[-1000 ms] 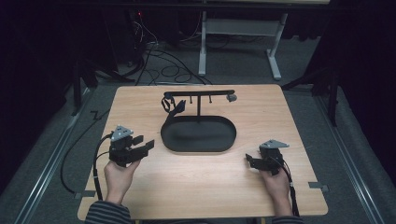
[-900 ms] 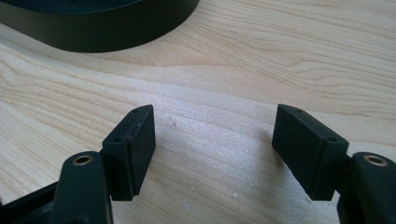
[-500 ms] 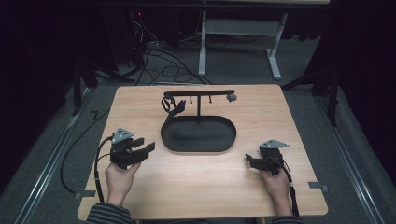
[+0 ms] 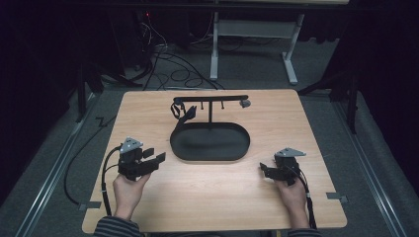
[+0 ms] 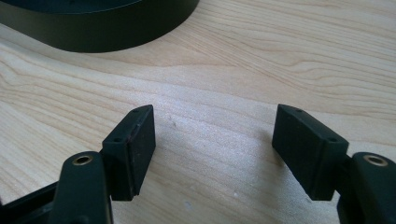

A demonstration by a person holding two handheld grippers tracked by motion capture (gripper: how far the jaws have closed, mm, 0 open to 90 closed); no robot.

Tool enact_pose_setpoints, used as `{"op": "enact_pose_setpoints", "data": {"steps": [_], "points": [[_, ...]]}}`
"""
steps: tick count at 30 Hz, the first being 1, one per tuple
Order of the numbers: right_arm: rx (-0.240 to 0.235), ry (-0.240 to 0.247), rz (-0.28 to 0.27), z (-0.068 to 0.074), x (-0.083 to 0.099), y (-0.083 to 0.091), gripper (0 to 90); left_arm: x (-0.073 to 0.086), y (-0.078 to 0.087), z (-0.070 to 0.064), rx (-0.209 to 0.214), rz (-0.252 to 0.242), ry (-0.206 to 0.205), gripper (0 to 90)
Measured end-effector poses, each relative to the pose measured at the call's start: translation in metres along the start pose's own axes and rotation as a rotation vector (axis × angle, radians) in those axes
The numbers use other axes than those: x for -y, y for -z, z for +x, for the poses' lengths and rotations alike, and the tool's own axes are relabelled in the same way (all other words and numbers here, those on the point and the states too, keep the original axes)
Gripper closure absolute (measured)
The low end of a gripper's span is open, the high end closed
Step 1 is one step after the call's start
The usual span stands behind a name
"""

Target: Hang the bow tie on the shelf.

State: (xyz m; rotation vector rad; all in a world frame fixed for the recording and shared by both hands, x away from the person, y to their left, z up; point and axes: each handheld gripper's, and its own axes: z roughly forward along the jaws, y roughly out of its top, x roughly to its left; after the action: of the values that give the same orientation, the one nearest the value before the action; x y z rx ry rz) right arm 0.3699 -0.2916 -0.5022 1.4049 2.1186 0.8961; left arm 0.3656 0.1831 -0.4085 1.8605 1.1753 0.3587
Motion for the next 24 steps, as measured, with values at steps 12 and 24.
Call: {"op": "enact_pose_setpoints", "data": {"steps": [12,24], "points": [[0.000,0.001,0.000,0.000,0.000,0.000,31.5,0.008,-0.004,0.000,0.010,0.013,0.009,47.5],[-0.001,0.000,0.000,0.000,0.000,0.000,31.6,0.015,-0.008,-0.001,0.010,0.035,0.013,47.3]]}}
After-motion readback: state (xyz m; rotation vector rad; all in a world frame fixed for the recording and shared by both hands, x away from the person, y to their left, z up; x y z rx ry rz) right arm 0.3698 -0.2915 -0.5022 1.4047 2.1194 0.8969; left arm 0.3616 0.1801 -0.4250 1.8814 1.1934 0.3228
